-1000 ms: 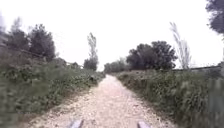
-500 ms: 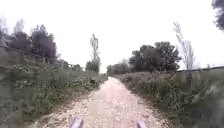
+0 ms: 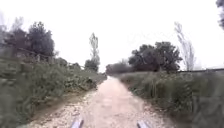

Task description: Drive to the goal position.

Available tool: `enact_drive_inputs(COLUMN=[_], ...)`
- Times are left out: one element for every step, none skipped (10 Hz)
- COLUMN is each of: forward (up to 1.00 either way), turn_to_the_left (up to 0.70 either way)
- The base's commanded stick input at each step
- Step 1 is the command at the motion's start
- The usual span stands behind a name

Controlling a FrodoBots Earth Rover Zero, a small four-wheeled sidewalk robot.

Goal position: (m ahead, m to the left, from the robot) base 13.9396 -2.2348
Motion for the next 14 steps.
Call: enact_drive_inputs(forward=[0.70,0.70,0.70,0.70,0.70,0.70,0.70,0.70,0.70,0.70,0.70,0.70,0.70,0.70], turn_to_the_left=[-0.11,-0.23,-0.33,-0.19,0.00,0.00,-0.04,-0.17,-0.29,0.00,0.00,-0.35,-0.35,-0.35])
